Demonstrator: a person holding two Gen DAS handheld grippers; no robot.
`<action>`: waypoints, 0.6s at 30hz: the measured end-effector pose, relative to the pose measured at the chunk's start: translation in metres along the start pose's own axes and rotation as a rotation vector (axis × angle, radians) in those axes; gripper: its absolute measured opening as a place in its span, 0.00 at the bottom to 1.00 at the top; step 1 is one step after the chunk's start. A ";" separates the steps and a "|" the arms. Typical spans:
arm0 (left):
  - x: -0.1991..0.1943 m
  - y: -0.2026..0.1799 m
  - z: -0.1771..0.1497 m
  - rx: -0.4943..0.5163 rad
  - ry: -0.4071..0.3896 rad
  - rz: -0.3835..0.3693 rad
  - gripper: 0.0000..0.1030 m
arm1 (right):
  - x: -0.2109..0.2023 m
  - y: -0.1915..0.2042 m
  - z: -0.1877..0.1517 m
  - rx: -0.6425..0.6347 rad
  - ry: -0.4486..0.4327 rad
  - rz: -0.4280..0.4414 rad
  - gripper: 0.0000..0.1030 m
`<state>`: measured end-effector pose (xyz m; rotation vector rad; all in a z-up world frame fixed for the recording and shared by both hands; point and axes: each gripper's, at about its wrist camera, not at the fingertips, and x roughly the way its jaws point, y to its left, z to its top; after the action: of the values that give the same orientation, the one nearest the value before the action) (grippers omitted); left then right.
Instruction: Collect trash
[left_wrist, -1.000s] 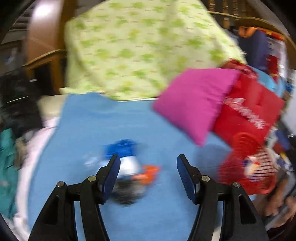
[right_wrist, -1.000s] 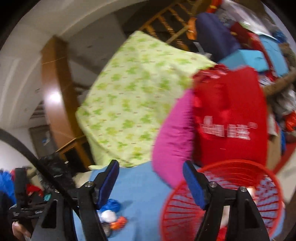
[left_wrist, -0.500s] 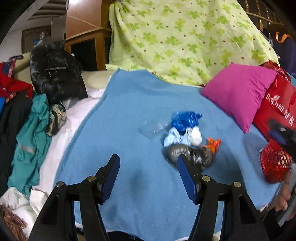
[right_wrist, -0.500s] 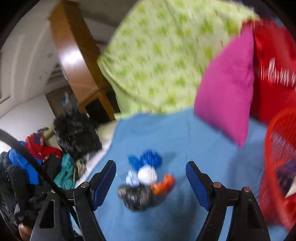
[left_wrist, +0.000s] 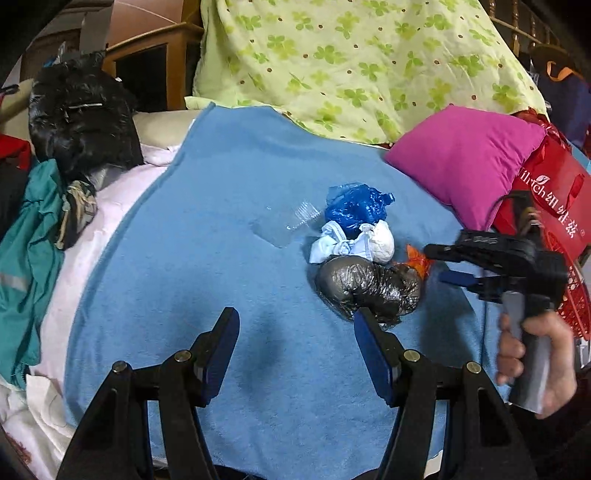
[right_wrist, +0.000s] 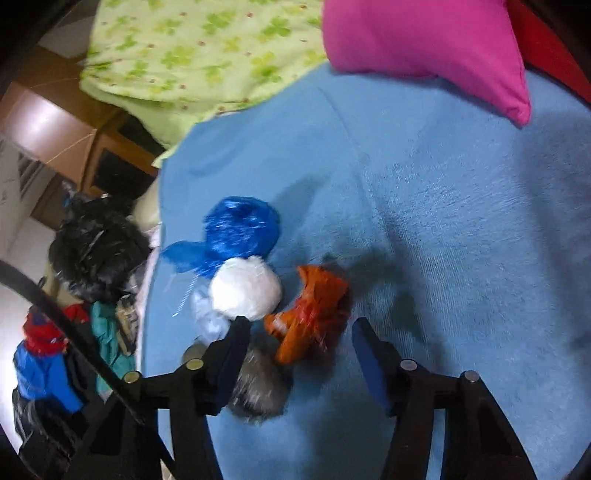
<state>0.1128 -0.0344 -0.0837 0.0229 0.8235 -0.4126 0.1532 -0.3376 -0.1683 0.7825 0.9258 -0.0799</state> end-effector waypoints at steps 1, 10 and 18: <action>0.003 0.000 0.002 -0.003 0.004 -0.007 0.64 | 0.006 0.000 0.003 0.003 0.003 -0.012 0.53; 0.047 -0.018 0.027 -0.041 0.094 -0.109 0.64 | 0.015 0.002 0.009 -0.056 0.006 -0.070 0.33; 0.099 -0.035 0.044 -0.176 0.186 -0.193 0.64 | -0.037 -0.004 0.012 -0.118 -0.126 -0.035 0.33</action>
<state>0.1909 -0.1093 -0.1195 -0.1850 1.0479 -0.5236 0.1364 -0.3577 -0.1392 0.6449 0.8169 -0.1033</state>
